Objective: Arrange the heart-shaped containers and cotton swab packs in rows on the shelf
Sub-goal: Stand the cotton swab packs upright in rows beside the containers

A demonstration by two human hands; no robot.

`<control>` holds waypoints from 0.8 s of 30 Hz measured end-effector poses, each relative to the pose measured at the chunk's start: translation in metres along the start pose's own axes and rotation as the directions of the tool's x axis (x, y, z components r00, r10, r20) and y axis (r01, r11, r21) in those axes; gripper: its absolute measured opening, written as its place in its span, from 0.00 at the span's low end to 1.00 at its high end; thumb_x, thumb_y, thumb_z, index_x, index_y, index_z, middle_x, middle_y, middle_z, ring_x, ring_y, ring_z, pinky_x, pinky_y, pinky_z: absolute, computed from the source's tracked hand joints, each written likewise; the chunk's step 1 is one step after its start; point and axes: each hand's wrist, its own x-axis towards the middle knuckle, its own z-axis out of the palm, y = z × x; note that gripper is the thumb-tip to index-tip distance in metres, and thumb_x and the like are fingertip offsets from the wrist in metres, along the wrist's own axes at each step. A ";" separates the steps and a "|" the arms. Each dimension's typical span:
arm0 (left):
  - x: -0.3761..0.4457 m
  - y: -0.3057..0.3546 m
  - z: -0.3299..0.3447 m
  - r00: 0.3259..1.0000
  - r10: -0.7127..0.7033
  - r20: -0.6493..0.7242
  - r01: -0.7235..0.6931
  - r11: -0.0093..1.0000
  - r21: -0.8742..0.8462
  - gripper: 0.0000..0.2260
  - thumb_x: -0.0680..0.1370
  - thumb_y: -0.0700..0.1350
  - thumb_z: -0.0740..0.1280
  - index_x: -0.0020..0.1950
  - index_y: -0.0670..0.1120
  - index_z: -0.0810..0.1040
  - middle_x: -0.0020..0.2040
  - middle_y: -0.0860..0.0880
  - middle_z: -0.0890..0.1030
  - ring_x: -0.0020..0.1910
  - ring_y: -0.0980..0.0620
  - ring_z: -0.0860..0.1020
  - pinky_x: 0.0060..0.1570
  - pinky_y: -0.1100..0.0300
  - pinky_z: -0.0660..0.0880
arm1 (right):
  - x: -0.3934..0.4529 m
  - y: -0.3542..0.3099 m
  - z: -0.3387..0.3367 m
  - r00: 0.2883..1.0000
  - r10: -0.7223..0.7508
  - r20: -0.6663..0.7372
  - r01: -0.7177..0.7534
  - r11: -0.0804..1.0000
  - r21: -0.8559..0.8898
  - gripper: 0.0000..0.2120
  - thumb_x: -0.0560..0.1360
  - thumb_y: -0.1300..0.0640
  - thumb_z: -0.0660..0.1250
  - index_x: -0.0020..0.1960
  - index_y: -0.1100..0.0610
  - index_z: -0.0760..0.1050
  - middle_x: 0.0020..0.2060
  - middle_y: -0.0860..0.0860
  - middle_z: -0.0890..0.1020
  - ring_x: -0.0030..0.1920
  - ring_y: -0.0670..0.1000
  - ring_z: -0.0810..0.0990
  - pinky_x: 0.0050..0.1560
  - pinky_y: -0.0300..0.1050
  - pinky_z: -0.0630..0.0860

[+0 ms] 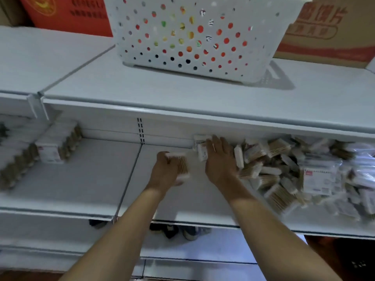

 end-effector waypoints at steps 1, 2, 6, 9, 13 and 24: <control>-0.003 -0.001 -0.003 1.000 -0.025 0.003 0.025 0.999 -0.035 0.12 0.82 0.47 0.63 0.65 0.49 0.67 0.55 0.47 0.76 0.52 0.47 0.79 0.40 0.46 0.84 | 0.006 0.000 0.002 0.999 -0.051 -0.006 0.050 0.997 -0.057 0.30 0.73 0.62 0.65 0.74 0.58 0.66 0.74 0.58 0.66 0.75 0.62 0.61 0.71 0.64 0.64; -0.006 -0.002 -0.005 0.999 -0.050 0.007 0.050 0.996 -0.067 0.12 0.82 0.47 0.64 0.65 0.50 0.67 0.55 0.46 0.76 0.53 0.45 0.79 0.42 0.43 0.83 | 0.008 0.000 0.003 0.995 -0.084 -0.062 0.076 0.991 -0.113 0.27 0.70 0.64 0.68 0.68 0.61 0.72 0.67 0.61 0.74 0.69 0.64 0.70 0.66 0.65 0.69; -0.012 -0.006 -0.011 0.996 -0.073 -0.055 0.068 0.993 -0.094 0.12 0.83 0.45 0.63 0.66 0.51 0.68 0.60 0.44 0.74 0.58 0.41 0.77 0.44 0.40 0.82 | 0.012 0.006 0.009 0.951 -0.217 -0.221 0.153 0.950 -0.274 0.09 0.64 0.64 0.72 0.44 0.61 0.80 0.43 0.61 0.77 0.44 0.63 0.76 0.45 0.58 0.76; -0.012 -0.009 -0.011 0.994 -0.050 -0.100 0.045 0.998 -0.054 0.14 0.83 0.46 0.62 0.68 0.51 0.66 0.63 0.43 0.74 0.58 0.42 0.77 0.45 0.43 0.83 | 0.013 0.012 -0.002 0.946 -0.203 -0.252 0.184 0.978 -0.097 0.06 0.68 0.56 0.72 0.41 0.58 0.79 0.41 0.59 0.76 0.43 0.62 0.76 0.43 0.54 0.74; -0.007 -0.006 -0.006 0.998 -0.002 -0.062 -0.003 0.998 -0.070 0.14 0.84 0.51 0.59 0.69 0.51 0.65 0.63 0.44 0.76 0.57 0.46 0.78 0.50 0.45 0.82 | -0.001 -0.004 -0.032 0.996 -0.050 -0.072 0.081 0.841 0.534 0.16 0.76 0.48 0.68 0.38 0.59 0.74 0.33 0.50 0.78 0.34 0.45 0.77 0.38 0.45 0.70; 0.006 -0.008 -0.008 0.998 0.070 0.006 -0.070 0.997 0.018 0.32 0.79 0.52 0.70 0.78 0.50 0.57 0.61 0.52 0.76 0.55 0.52 0.78 0.51 0.56 0.77 | 0.002 -0.008 0.006 0.995 -0.088 0.053 0.082 0.990 0.115 0.15 0.77 0.57 0.63 0.63 0.57 0.74 0.65 0.58 0.74 0.64 0.64 0.72 0.59 0.53 0.73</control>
